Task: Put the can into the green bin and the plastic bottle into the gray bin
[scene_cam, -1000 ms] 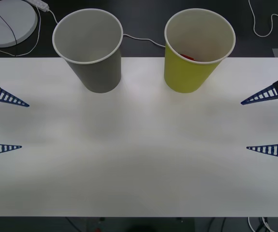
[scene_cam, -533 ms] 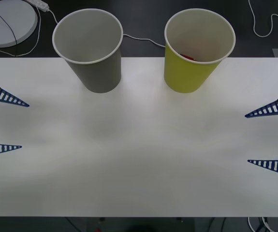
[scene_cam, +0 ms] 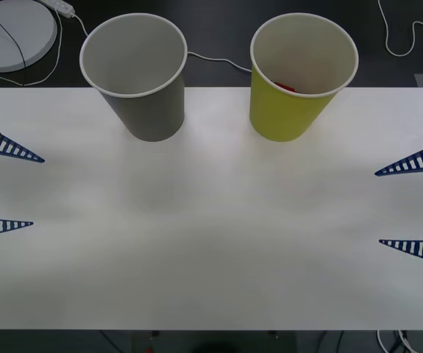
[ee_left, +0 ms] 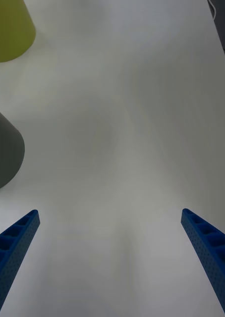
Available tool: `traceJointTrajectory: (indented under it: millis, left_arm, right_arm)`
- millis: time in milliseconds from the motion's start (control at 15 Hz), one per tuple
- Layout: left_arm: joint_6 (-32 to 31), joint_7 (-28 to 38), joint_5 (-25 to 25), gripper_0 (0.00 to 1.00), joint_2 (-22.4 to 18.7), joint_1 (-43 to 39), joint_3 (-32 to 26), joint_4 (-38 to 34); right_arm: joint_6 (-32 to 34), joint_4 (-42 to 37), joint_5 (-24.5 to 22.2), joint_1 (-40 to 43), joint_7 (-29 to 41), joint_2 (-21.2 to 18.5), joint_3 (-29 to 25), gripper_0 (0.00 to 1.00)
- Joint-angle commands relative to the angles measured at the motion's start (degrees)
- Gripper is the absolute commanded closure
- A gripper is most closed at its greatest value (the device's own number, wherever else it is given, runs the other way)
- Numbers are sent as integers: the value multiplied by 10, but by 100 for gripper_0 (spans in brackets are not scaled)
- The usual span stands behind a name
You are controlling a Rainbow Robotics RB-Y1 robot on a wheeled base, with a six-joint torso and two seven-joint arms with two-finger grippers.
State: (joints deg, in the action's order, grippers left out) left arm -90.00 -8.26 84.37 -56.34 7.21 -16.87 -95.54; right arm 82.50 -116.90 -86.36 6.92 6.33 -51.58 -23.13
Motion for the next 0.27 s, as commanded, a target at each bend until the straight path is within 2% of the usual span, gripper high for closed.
traceJointTrajectory:
  millis: [67,267]
  left_arm:
    - [0,0,0,0,0,0,0,0]
    - [0,0,0,0,0,0,0,0]
  right_arm:
    - [0,0,-1,-2,0,0,4,0]
    - [0,0,-1,-2,0,0,5,0]
